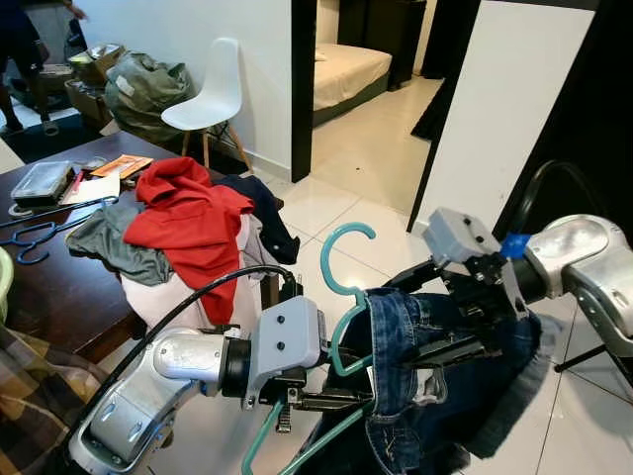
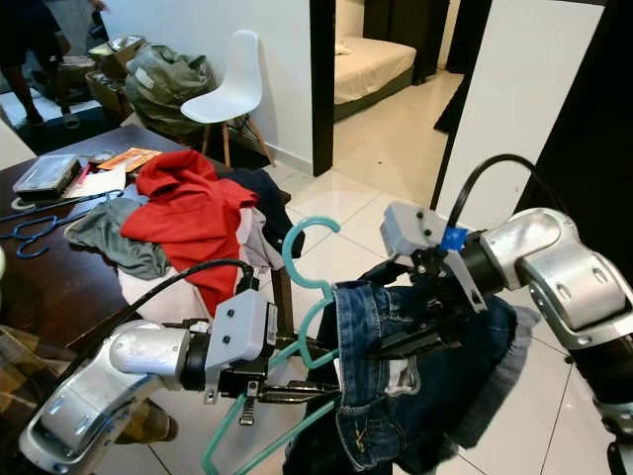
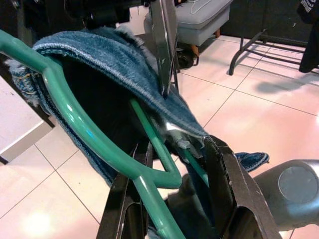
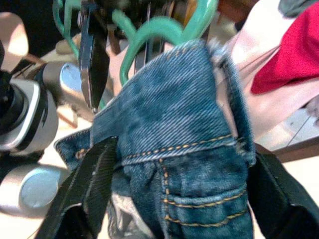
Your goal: Hang hanger
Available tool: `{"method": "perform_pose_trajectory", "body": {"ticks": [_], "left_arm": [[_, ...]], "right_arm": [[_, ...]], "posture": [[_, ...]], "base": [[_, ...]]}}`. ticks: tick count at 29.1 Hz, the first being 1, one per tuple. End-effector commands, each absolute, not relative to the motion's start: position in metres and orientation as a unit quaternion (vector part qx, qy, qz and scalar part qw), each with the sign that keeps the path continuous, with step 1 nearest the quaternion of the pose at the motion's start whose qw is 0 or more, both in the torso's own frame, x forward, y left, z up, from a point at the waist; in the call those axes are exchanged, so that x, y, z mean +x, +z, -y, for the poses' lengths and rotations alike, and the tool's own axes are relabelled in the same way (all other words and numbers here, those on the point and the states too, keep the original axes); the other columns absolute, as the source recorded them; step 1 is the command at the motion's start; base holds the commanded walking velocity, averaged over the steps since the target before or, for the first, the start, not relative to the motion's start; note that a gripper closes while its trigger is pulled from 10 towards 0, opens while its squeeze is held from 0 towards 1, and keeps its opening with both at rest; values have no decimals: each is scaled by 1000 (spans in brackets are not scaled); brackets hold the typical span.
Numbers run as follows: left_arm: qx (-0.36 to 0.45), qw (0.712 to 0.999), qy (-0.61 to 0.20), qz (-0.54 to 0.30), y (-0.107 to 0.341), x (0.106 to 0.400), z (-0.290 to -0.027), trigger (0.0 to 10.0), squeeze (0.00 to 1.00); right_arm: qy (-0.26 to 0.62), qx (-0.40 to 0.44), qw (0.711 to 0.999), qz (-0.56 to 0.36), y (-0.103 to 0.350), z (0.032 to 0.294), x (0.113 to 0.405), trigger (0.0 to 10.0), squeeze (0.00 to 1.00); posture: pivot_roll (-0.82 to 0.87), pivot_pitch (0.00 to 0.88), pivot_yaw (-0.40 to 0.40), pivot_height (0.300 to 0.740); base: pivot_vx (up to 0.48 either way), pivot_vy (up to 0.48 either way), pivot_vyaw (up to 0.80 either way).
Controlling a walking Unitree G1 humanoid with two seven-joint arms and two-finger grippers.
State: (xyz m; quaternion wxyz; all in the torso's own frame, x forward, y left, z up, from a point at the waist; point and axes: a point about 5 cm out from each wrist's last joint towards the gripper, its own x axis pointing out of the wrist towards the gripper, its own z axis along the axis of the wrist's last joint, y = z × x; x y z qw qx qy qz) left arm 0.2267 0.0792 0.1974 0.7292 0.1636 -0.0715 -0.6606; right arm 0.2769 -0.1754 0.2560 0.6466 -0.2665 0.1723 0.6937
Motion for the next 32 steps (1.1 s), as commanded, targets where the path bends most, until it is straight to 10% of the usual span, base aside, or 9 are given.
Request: {"method": "perform_pose_trajectory", "body": {"ticks": [1, 25, 26, 32], "left_arm": [[179, 707, -675, 111, 212, 221, -74, 10000, 0], [240, 695, -670, 102, 207, 232, -85, 10000, 0], [217, 710, -663, 98, 210, 236, -87, 10000, 1000], [205, 734, -639, 105, 218, 244, -93, 10000, 1000]], "right_arm": [[697, -277, 628, -207, 245, 180, 274, 0, 0], [692, -245, 652, -190, 248, 187, 281, 0, 0], [687, -243, 660, -183, 249, 186, 283, 0, 0], [657, -221, 706, -144, 254, 185, 291, 0, 0]], "posture": [[-84, 0, -42, 740], [-85, 0, -44, 740], [-85, 0, -44, 740], [-87, 0, -46, 740]], "base": [[0, 0, 0], [0, 0, 0], [0, 0, 0], [0, 0, 0]]}}
